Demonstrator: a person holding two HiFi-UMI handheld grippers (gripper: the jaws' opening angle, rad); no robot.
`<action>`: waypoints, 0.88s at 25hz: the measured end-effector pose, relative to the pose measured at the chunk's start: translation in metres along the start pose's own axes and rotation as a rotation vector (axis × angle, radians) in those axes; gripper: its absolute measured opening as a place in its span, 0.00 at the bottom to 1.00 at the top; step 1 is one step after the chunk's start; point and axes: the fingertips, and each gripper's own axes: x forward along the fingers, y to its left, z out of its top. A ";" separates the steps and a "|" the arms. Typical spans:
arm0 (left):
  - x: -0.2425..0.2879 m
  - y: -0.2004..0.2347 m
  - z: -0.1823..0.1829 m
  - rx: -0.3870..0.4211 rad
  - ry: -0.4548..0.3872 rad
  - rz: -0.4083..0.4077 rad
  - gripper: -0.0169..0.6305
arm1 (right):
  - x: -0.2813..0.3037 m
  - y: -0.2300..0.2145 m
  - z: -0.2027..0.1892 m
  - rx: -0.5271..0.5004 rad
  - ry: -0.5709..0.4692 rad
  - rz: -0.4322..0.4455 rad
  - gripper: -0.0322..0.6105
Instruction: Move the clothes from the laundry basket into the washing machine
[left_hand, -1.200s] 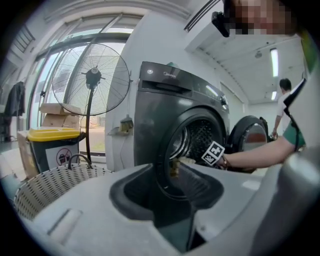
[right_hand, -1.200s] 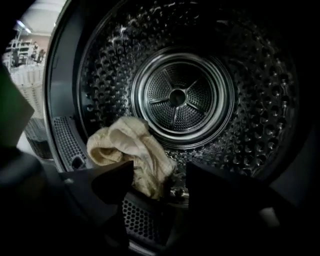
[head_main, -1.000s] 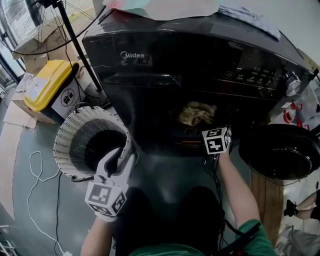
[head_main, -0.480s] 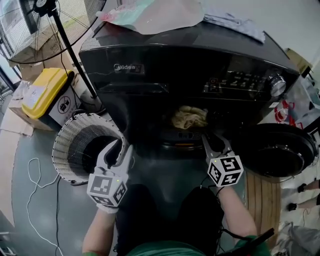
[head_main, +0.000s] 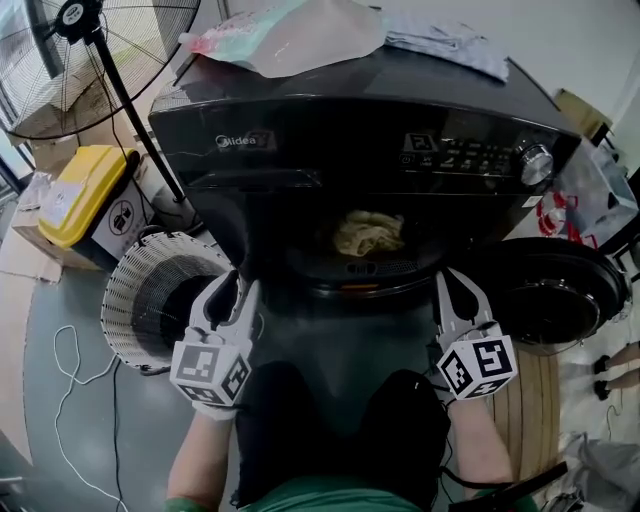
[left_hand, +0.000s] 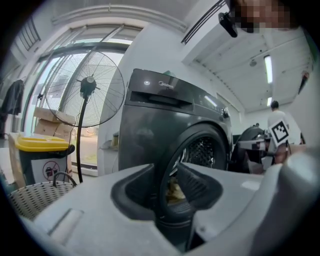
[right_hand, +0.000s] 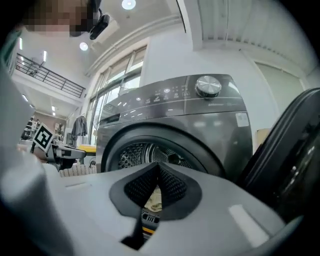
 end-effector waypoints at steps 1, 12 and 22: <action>0.000 0.000 0.002 0.000 -0.003 0.000 0.24 | -0.004 -0.002 0.004 -0.002 -0.012 -0.004 0.05; -0.016 0.005 0.030 0.051 -0.052 0.018 0.24 | -0.032 -0.008 0.040 -0.047 -0.102 -0.006 0.05; -0.020 0.000 0.030 0.053 -0.052 -0.003 0.24 | -0.030 0.002 0.038 -0.023 -0.091 0.025 0.05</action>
